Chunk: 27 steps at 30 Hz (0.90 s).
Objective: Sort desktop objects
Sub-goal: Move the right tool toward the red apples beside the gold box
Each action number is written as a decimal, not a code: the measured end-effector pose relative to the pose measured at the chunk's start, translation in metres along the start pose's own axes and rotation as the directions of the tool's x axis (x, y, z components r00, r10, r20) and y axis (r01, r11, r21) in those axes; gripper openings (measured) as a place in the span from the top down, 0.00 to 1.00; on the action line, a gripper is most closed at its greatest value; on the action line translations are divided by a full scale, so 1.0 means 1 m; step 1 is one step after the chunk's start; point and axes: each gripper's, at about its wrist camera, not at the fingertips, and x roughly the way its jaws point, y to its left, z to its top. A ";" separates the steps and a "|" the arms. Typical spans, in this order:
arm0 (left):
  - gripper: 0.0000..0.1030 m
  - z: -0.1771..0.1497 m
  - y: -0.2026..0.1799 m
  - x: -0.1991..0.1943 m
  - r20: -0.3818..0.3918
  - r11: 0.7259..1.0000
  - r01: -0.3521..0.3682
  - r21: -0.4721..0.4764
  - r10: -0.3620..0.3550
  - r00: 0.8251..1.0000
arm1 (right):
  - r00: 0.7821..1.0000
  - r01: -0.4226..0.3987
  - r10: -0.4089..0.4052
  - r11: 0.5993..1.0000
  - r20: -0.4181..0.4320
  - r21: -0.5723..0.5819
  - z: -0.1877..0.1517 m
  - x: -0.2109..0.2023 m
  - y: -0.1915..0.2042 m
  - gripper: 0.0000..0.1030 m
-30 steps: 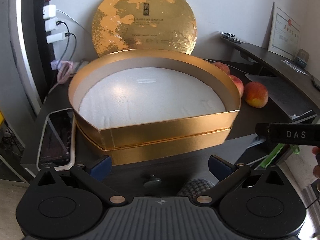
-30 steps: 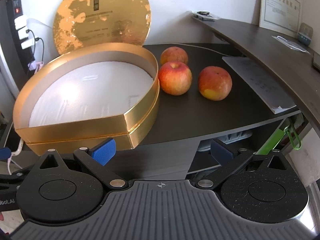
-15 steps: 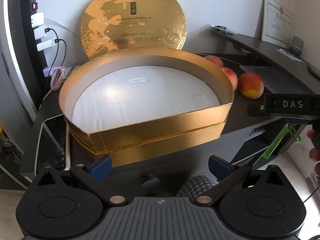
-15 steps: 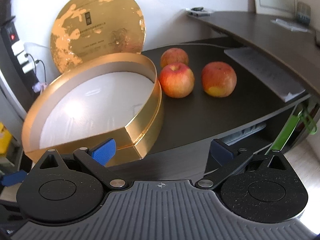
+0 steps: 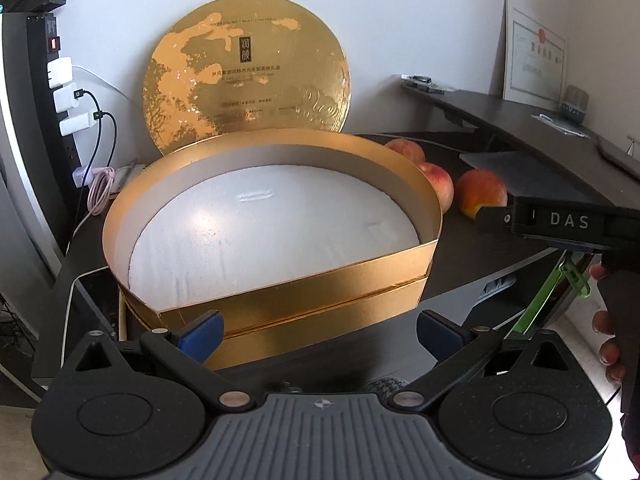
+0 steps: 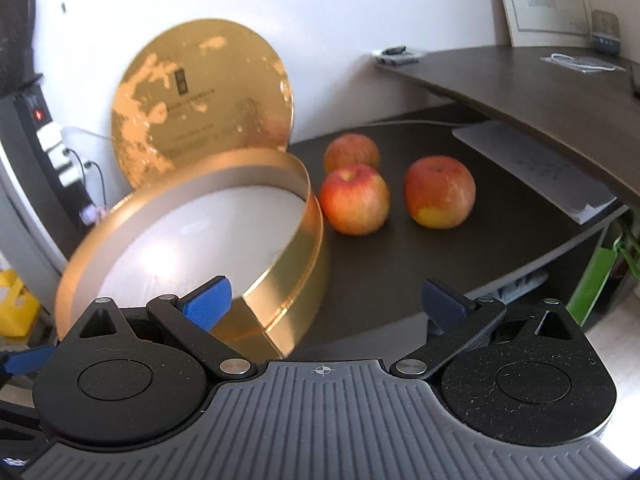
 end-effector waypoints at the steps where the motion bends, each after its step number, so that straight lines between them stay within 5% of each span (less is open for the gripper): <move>1: 0.00 0.001 0.001 0.001 -0.010 1.000 0.019 -0.008 -0.019 1.000 | 1.000 -0.008 0.008 1.000 0.005 -0.002 0.000 0.000 0.000 0.00; 8: 0.00 0.005 -0.002 0.003 -0.009 0.998 0.052 -0.023 -0.052 0.999 | 0.994 -0.103 0.100 0.992 -0.038 -0.076 -0.004 0.003 0.007 0.00; 14: 0.00 0.008 -0.001 0.004 0.012 0.995 0.073 -0.061 -0.072 0.997 | 0.999 0.018 -0.022 0.994 -0.034 -0.109 -0.003 0.007 0.005 0.00; 21: 0.01 0.015 -0.013 0.012 -0.002 0.998 0.049 -0.029 -0.049 0.999 | 0.998 0.031 -0.034 0.998 -0.053 -0.048 0.011 0.011 -0.022 0.00; 27: 0.01 0.022 -0.019 0.017 -0.014 0.997 0.081 0.012 -0.080 0.997 | 0.993 0.113 -0.117 0.987 -0.026 -0.111 0.015 0.013 -0.029 0.00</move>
